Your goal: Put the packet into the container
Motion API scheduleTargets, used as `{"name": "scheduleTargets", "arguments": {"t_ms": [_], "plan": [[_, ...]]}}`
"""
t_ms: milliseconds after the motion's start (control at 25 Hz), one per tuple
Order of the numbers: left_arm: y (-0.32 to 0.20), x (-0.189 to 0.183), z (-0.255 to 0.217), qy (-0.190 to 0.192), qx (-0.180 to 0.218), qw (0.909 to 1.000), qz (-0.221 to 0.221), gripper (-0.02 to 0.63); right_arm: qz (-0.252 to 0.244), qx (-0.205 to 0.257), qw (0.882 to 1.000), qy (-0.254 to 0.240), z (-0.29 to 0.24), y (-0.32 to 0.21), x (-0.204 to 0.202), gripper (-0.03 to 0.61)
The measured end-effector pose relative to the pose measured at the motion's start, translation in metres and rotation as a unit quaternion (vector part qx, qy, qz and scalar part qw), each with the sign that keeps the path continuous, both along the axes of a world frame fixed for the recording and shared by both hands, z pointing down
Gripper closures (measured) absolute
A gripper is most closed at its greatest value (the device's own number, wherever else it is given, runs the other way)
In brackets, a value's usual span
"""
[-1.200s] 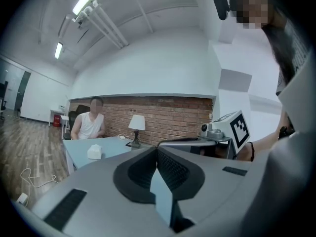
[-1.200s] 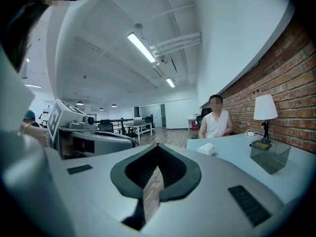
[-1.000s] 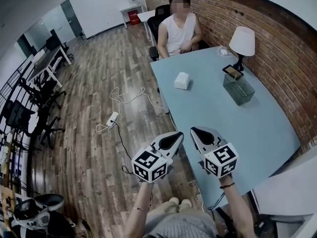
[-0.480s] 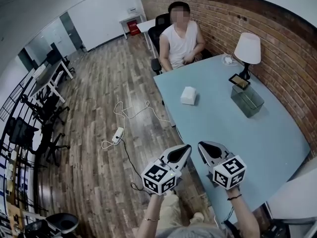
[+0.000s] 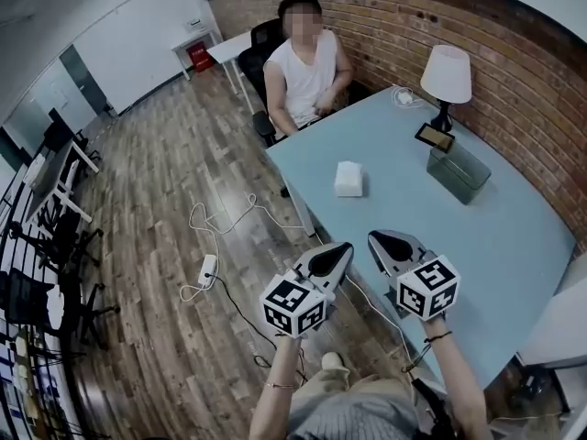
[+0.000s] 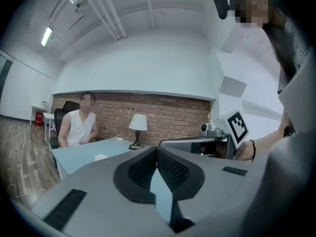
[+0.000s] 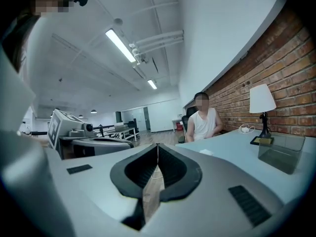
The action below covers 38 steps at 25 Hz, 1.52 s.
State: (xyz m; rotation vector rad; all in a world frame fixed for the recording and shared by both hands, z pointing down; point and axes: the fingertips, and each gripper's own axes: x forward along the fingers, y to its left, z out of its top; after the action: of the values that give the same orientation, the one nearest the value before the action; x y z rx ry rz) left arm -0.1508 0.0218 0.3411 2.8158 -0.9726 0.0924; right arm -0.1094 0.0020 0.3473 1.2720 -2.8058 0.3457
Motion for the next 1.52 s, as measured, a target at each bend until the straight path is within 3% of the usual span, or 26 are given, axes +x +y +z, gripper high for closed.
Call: {"name": "scheduleTargets", "arguments": {"t_ms": [240, 640, 1000, 1520], "plan": [[-0.025, -0.022, -0.001, 0.013, -0.001, 0.9996, 0.026, 0.604, 0.029, 0.004, 1.0, -0.006, -0.002, -0.023, -0.024, 0.566], [-0.081, -0.026, 0.025, 0.016, -0.026, 0.9988, 0.04, 0.604, 0.041, -0.022, 0.999, -0.002, 0.023, -0.079, -0.027, 0.566], [-0.174, -0.018, 0.041, -0.004, -0.032, 0.9982, 0.05, 0.604, 0.04, -0.039, 0.998, -0.011, 0.039, -0.168, -0.016, 0.566], [-0.247, -0.01, 0.075, -0.028, -0.086, 0.9947, 0.049, 0.604, 0.034, -0.089, 0.995, -0.01, 0.069, -0.238, -0.003, 0.566]]}}
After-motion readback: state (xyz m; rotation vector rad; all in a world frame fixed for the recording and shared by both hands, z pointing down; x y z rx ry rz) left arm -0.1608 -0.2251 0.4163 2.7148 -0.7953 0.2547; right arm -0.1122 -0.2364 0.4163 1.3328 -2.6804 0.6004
